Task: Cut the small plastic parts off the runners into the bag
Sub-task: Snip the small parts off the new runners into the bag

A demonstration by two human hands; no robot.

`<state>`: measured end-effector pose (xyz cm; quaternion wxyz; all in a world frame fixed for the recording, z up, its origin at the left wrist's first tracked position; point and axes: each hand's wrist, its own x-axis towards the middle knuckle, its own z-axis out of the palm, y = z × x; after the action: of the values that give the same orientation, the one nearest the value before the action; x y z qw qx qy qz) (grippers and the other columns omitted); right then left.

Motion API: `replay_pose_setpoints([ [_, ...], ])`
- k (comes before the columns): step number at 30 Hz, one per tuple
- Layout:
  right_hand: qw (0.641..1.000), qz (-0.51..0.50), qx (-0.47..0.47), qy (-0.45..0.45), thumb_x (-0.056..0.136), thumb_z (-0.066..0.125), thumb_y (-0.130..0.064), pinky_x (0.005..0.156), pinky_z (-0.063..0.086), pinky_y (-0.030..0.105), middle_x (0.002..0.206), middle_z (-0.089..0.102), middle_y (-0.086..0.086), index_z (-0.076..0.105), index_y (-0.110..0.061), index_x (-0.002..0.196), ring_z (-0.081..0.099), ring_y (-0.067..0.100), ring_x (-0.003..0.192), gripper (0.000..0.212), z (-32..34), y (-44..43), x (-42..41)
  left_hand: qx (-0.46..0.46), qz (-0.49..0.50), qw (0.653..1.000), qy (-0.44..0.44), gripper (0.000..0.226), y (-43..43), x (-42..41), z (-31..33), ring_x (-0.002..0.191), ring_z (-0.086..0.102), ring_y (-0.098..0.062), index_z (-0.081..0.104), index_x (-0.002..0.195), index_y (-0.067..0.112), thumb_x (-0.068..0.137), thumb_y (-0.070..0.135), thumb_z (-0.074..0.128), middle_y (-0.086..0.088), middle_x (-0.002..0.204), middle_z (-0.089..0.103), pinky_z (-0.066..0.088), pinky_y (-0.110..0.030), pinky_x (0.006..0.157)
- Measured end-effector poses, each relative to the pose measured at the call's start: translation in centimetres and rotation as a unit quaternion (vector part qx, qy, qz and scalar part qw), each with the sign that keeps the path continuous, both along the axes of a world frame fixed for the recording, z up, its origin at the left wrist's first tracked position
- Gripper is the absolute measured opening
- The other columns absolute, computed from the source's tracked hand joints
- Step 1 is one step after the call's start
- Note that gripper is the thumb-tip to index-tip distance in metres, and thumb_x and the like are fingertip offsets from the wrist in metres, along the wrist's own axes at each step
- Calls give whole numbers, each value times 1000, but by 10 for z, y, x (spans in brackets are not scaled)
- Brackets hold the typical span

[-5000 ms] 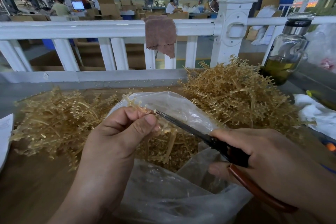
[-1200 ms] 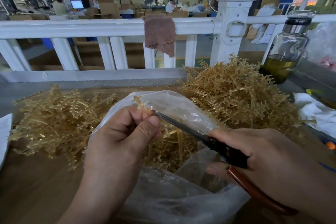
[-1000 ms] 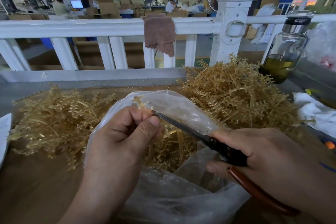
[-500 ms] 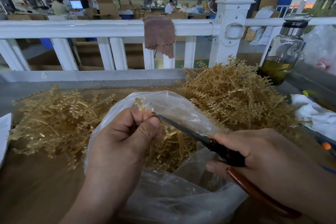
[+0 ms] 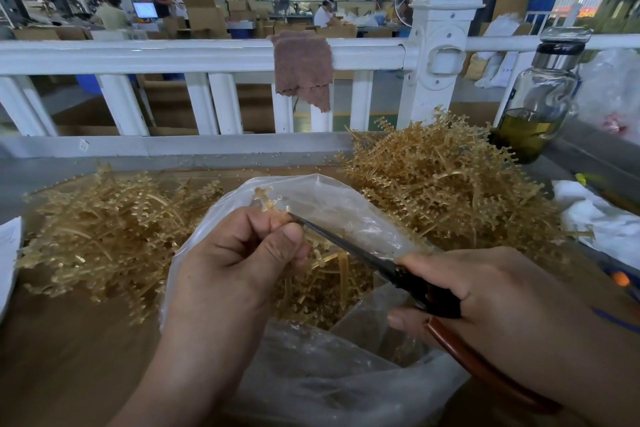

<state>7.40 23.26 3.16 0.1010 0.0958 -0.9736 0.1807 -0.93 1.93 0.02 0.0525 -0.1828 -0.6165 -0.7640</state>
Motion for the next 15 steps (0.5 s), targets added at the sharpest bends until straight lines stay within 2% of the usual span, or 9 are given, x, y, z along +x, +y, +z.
replay_pose_setpoints([
  [2, 1000, 2, 2, -10, 77, 43, -80, 58, 47, 24, 76, 63, -19, 65, -32, 95, 61, 1, 71, 56, -2, 0, -1, 26, -11, 999, -20, 5, 1, -1, -1, 64, 65, -13, 71, 76, 20, 71, 20, 71, -2, 67, 66, 56, -21, 64],
  [5, 1000, 7, -10, -18, 75, 43, -82, 60, 49, 26, 83, 66, -19, 65, -33, 101, 62, 1, 76, 60, -3, 0, -3, 32, -7, 999, -32, 23, 0, -1, -2, 64, 66, -14, 68, 91, 12, 71, 22, 73, -8, 68, 66, 54, -18, 60],
  [7, 1000, 2, -19, -14, 73, 41, -84, 62, 50, 27, 88, 68, -19, 65, -33, 106, 64, 2, 80, 66, -3, 0, -4, 3, -1, 1000, -27, 15, -2, -2, -3, 69, 69, -15, 69, 86, 19, 79, 25, 80, -9, 72, 70, 54, -19, 63],
  [9, 1000, 3, -21, -14, 73, 41, -84, 63, 50, 26, 87, 67, -19, 65, -33, 106, 64, 1, 79, 66, -2, 1, -4, -19, 5, 999, -28, 8, -4, -3, -5, 75, 72, -17, 69, 81, 25, 87, 30, 70, -7, 76, 72, 58, -28, 70],
  [11, 1000, 6, -16, -10, 74, 43, -82, 60, 49, 25, 83, 66, -20, 67, -33, 103, 63, 1, 76, 62, 0, 1, -4, -27, 8, 999, -33, 13, -4, -4, -6, 78, 72, -19, 69, 80, 26, 88, 33, 62, -7, 78, 72, 60, -38, 77],
  [15, 1000, 4, -10, -1, 76, 45, -80, 60, 47, 24, 79, 65, -19, 68, -32, 100, 62, 1, 72, 58, 2, 1, -3, -14, -18, 999, -49, 9, -5, -5, -4, 82, 74, -21, 70, 82, 22, 88, 26, 65, -10, 83, 73, 59, -27, 73],
])
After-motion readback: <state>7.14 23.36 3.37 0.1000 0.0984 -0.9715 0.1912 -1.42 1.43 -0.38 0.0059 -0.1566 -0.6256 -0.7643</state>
